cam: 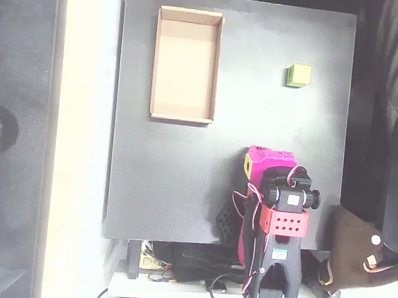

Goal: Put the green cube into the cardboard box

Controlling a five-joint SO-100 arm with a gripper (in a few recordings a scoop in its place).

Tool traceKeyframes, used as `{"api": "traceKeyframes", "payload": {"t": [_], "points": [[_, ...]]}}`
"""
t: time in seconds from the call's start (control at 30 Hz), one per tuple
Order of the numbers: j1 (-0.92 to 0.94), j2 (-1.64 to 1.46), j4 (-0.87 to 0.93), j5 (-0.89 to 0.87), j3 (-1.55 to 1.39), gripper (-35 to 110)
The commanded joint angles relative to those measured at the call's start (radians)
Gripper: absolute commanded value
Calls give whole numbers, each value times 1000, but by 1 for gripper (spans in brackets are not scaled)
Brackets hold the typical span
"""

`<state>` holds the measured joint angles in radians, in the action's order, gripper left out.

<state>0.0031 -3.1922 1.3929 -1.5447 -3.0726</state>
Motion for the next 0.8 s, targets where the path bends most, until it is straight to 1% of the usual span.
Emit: {"api": "traceKeyframes", "payload": {"t": [0.0,0.77], "points": [[-5,-5,34,5,-34,0],[-5,-5,34,-5,-34,0]]}}
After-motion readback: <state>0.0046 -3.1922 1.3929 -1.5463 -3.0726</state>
